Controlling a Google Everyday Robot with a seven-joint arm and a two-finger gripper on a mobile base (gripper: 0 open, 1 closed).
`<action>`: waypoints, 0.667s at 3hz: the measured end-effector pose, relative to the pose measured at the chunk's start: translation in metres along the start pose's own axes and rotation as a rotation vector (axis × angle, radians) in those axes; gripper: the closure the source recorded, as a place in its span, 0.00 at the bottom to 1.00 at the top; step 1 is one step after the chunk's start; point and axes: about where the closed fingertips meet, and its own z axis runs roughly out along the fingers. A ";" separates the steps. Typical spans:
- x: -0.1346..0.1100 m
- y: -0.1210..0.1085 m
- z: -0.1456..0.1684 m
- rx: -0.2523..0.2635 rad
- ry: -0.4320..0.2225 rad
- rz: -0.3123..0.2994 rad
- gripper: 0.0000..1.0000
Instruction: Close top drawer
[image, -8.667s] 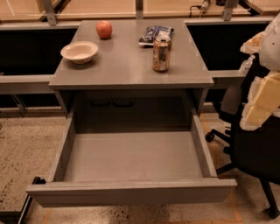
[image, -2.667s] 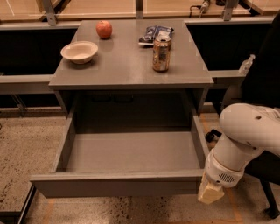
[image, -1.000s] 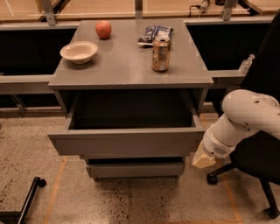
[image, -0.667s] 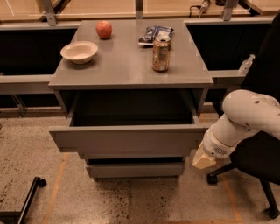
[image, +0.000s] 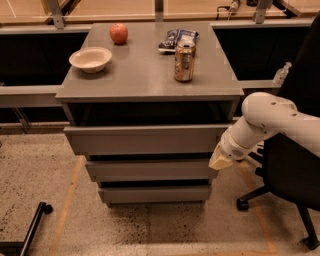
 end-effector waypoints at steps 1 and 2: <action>0.000 0.000 0.000 0.000 0.000 0.000 1.00; -0.010 -0.021 0.013 0.027 -0.018 -0.030 1.00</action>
Offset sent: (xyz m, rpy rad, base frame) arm 0.0569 0.0173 -0.0152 0.0203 -0.1013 0.0390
